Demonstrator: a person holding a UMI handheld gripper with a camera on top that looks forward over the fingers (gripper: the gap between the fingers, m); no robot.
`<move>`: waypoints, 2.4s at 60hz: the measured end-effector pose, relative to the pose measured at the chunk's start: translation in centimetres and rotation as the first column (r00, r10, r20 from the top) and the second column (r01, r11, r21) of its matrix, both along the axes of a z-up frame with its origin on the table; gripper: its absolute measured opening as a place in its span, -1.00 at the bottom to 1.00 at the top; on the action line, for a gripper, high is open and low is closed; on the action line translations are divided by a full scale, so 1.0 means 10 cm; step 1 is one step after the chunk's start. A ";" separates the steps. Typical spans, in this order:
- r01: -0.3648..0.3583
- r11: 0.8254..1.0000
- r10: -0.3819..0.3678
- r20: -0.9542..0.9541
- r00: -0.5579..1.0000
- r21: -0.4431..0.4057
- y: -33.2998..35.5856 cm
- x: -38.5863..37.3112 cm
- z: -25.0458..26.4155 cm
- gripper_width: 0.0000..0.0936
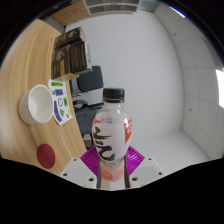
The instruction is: Pour water
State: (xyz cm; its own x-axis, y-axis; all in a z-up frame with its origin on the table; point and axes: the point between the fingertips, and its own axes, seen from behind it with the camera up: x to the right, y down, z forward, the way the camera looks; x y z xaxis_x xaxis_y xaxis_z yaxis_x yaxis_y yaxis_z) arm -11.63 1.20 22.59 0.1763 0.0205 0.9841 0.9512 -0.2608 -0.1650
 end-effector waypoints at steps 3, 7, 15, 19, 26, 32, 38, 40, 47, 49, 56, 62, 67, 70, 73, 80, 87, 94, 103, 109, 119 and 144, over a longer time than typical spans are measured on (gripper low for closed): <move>-0.020 1.000 0.022 0.129 0.991 -0.022 0.12 -0.07 -0.07 -0.33; -0.040 0.997 0.058 0.302 0.951 -0.066 0.27 -0.12 -0.22 -0.33; -0.064 0.989 0.122 0.509 0.852 -0.131 0.38 -0.15 -0.48 -0.34; -0.098 0.984 0.167 0.565 0.808 -0.151 0.42 -0.21 -0.56 -0.33; -0.154 0.975 0.221 0.606 0.764 -0.161 0.44 -0.31 -0.61 -0.33; -0.159 0.974 0.222 0.522 0.823 -0.163 0.44 -0.27 -0.61 -0.33; -0.194 0.970 0.230 0.297 0.927 -0.147 0.38 -0.28 -0.51 -0.33; -0.211 0.968 0.234 0.183 0.955 -0.135 0.35 -0.28 -0.41 -0.33; -0.250 0.966 0.222 -0.279 0.934 -0.070 0.23 -0.29 -0.13 -0.33; -0.237 0.971 0.202 -0.393 0.897 -0.043 0.17 -0.28 -0.08 -0.33; -0.233 0.971 0.119 -0.729 0.674 -0.058 0.12 -0.17 -0.13 -0.33; -0.220 0.972 0.039 -0.866 0.498 -0.083 0.07 -0.11 -0.44 -0.33; -0.243 0.965 0.004 -0.923 0.385 -0.098 0.05 -0.13 -0.73 -0.33; -0.250 0.962 -0.015 -0.935 0.353 -0.109 0.02 -0.14 -0.92 -0.33; -0.247 0.960 -0.043 -0.944 0.326 -0.129 0.03 -0.13 -1.10 -0.33; -0.236 0.960 -0.090 -0.963 0.254 -0.152 0.06 -0.09 -1.41 -0.33; -0.228 0.960 -0.116 -0.970 0.215 -0.165 0.09 -0.05 -1.60 -0.32; -0.222 0.968 -0.074 -0.977 0.199 -0.119 0.09 -0.03 -1.59 -0.30; -0.220 0.968 -0.074 -0.974 0.212 -0.121 0.02 -0.01 -1.59 0.08; -0.189 0.964 -0.148 -0.966 0.212 -0.189 -0.08 0.07 -1.66 0.82; -0.122 0.963 -0.207 -0.949 0.239 -0.241 -0.57 0.23 -1.38 0.83; 0.043 0.938 -0.346 -0.921 0.176 -0.344 -2.71 0.06 -0.48 0.83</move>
State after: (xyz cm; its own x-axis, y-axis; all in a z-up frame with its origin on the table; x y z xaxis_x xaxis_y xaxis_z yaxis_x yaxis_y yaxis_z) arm -10.99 -25.95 17.81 0.9997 -0.0214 0.0077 -0.0060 -0.5776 -0.8163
